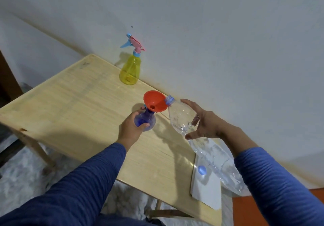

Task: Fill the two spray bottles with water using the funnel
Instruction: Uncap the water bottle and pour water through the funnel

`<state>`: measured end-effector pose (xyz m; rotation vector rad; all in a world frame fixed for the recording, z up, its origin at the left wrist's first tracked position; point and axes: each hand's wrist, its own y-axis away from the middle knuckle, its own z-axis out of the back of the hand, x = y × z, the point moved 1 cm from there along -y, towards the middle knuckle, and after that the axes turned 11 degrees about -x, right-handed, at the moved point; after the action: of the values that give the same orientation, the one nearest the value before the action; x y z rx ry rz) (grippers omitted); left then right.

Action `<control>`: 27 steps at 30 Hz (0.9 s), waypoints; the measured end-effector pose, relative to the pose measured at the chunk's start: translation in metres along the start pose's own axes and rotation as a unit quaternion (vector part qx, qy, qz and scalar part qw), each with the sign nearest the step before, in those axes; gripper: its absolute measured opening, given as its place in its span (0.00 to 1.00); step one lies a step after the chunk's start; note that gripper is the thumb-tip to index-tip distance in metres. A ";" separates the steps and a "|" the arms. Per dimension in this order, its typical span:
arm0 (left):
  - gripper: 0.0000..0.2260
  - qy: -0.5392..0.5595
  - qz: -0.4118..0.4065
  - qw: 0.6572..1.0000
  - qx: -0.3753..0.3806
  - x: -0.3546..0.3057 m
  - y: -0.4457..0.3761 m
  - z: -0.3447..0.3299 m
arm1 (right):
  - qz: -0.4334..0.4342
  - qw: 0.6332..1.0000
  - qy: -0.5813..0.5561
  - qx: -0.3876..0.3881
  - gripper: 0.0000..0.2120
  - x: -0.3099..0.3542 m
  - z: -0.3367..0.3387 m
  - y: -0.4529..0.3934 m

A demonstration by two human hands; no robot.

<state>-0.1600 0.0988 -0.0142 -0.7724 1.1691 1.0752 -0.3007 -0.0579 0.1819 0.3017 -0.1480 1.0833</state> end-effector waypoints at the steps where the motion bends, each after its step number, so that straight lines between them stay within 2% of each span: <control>1: 0.23 0.006 0.001 1.000 0.000 0.001 0.000 0.000 | -0.003 1.000 0.007 0.006 0.54 0.001 0.001 0.000; 27: 0.25 0.037 0.013 0.999 -0.004 0.005 0.001 -0.003 | 0.005 0.997 0.059 0.050 0.53 0.011 0.019 -0.011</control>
<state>-0.1616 0.0981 -0.0197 -0.8111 1.2416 1.0797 -0.2853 -0.0596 0.2007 0.3258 0.0095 1.1176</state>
